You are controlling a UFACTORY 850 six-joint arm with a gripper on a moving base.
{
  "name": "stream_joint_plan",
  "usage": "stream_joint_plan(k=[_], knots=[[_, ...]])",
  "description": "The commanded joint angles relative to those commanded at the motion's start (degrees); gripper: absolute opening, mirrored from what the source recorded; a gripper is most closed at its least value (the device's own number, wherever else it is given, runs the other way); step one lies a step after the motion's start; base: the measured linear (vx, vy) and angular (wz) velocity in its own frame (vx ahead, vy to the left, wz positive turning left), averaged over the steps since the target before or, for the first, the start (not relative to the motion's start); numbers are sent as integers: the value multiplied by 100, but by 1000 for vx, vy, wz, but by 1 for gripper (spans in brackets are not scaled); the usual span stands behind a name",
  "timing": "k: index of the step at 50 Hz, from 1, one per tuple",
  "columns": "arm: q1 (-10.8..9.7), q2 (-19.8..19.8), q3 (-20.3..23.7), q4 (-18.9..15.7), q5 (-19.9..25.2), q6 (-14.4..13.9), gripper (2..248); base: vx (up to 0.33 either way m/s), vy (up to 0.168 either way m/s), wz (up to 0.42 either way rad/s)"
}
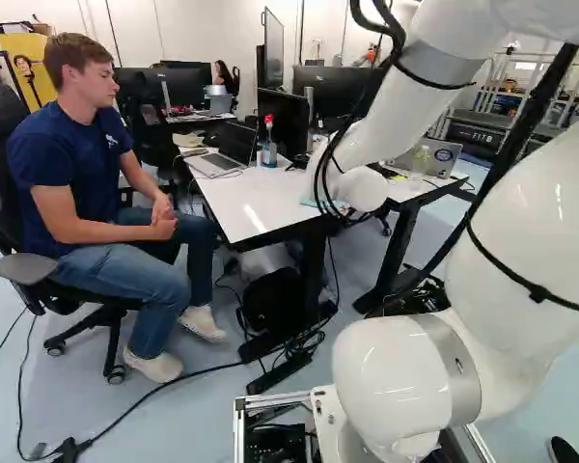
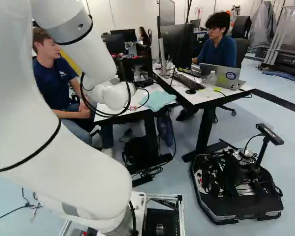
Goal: Clean the table with the green towel
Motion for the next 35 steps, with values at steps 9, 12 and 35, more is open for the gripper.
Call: stream_joint_plan(k=[9, 12, 35], knots=[[-51, -186, -300, 0, -231, 0, 247, 0, 0, 0], [-67, -247, -400, 0, -332, 0, 247, 0, 0, 0], [-187, -703, -1163, 0, -1308, 0, 247, 0, 0, 0]])
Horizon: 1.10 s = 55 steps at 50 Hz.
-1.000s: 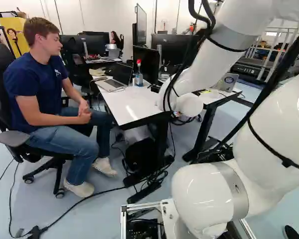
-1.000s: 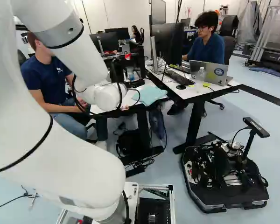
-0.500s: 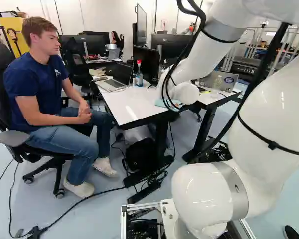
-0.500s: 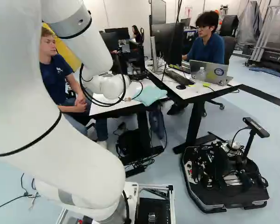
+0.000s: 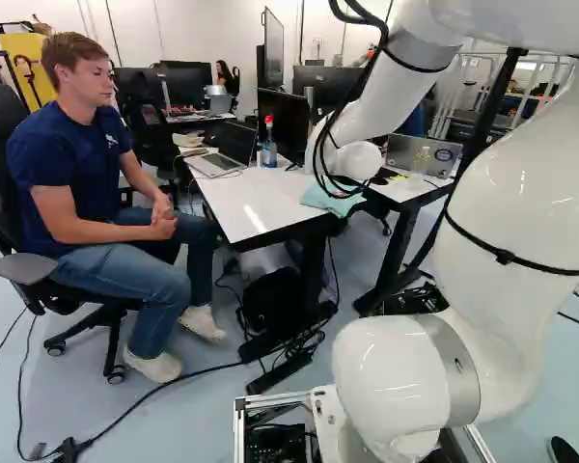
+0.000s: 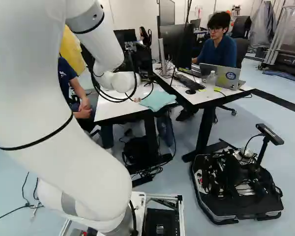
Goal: Clean the table with the green towel
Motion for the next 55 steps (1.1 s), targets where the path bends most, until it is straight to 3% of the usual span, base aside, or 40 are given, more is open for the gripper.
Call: stream_joint_plan(k=[31, 55], knots=[[-128, -520, -959, 0, -1385, 0, 247, 0, 0, 0], [-136, -634, -1407, 0, -2467, 0, 247, 0, 0, 0]])
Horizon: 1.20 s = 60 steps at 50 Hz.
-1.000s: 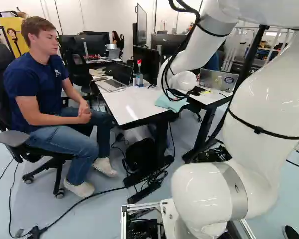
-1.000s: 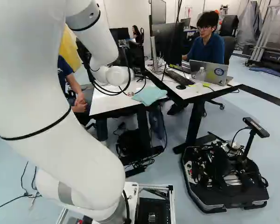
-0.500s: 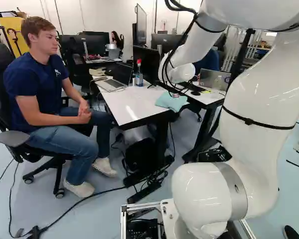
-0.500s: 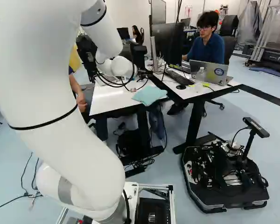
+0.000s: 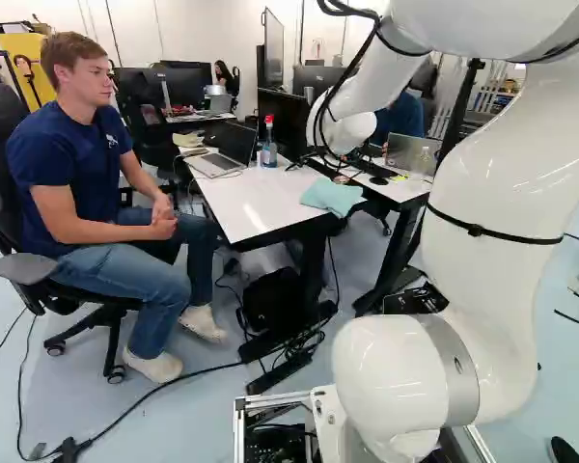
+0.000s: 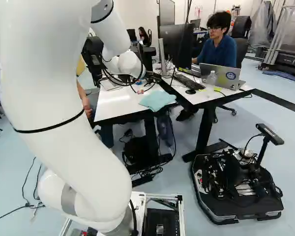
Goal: Clean the table with the green towel
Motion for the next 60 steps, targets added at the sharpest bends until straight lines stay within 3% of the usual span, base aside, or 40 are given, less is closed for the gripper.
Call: stream_joint_plan(k=[27, 60], knots=[[-82, -272, -420, 0, -1076, 0, 247, 0, 0, 0], [-153, -653, -790, 0, -1166, 0, 247, 0, 0, 0]])
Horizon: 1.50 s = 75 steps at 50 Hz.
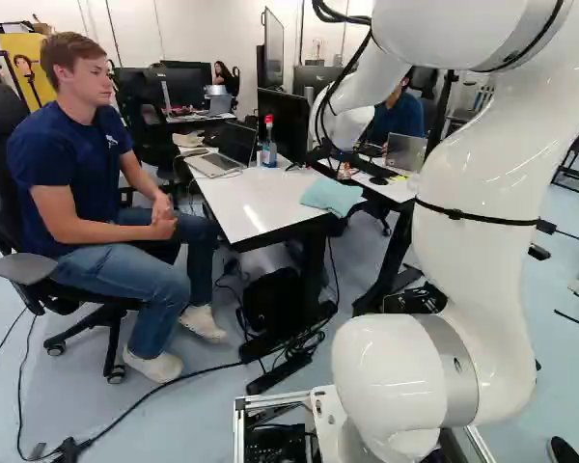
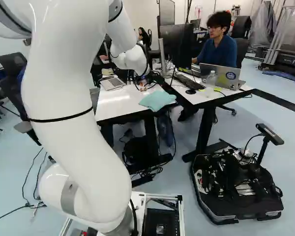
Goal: Clean the table with the green towel
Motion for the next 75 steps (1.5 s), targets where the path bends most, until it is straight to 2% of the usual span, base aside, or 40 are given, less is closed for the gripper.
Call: stream_joint_plan(k=[61, 75], knots=[[-1, -857, -150, 0, 0, 0, 247, 0, 0, 0], [-1, -903, -162, 0, 0, 0, 247, 0, 0, 0]])
